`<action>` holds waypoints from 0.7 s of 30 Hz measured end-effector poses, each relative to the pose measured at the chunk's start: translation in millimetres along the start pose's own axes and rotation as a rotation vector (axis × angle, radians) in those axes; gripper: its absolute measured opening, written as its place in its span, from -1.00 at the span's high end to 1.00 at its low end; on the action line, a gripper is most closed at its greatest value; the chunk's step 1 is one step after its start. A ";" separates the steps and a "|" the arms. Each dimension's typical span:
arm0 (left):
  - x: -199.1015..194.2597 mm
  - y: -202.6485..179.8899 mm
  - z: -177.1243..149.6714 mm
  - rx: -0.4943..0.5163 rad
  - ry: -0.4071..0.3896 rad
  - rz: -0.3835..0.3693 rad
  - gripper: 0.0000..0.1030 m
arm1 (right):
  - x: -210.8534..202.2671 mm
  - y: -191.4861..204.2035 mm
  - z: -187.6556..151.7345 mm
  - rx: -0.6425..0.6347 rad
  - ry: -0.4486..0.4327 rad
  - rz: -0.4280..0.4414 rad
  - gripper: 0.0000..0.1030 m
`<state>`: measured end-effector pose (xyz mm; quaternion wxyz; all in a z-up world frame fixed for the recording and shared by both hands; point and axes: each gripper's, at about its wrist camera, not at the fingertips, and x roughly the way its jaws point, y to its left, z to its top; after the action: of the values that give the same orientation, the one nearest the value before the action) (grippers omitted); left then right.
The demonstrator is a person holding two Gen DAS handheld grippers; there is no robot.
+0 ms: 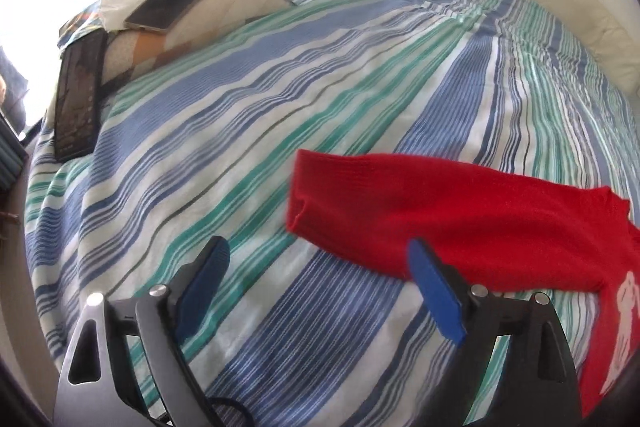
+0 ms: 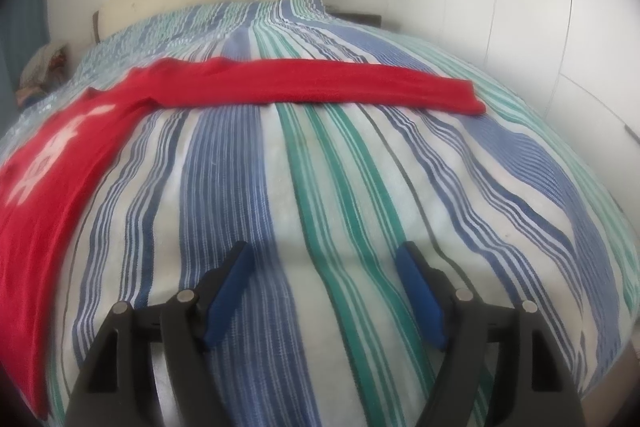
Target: Fold small clothes
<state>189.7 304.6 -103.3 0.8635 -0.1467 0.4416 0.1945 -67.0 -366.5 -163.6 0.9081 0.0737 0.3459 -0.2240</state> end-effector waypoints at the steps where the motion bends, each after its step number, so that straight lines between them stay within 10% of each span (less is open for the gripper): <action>1: -8.5 -1.7 -3.9 0.005 -0.007 -0.016 -0.78 | -0.6 -0.8 1.6 0.004 0.011 0.004 -0.47; 9: -93.8 -68.8 -68.3 0.270 -0.092 -0.209 -0.78 | -44.0 16.0 25.9 -0.041 0.065 0.047 -0.50; 15: -124.0 -146.1 -149.9 0.490 0.003 -0.417 -0.79 | -87.9 99.5 34.2 -0.233 0.059 0.262 -0.50; 21: -104.1 -168.8 -224.4 0.614 0.111 -0.358 -0.79 | -81.7 162.6 4.1 -0.348 0.139 0.398 -0.50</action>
<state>54.3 38.9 -131.4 0.8624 0.0340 0.4929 -0.1100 -44.0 -194.1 -109.9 0.9075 -0.0018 0.4192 0.0275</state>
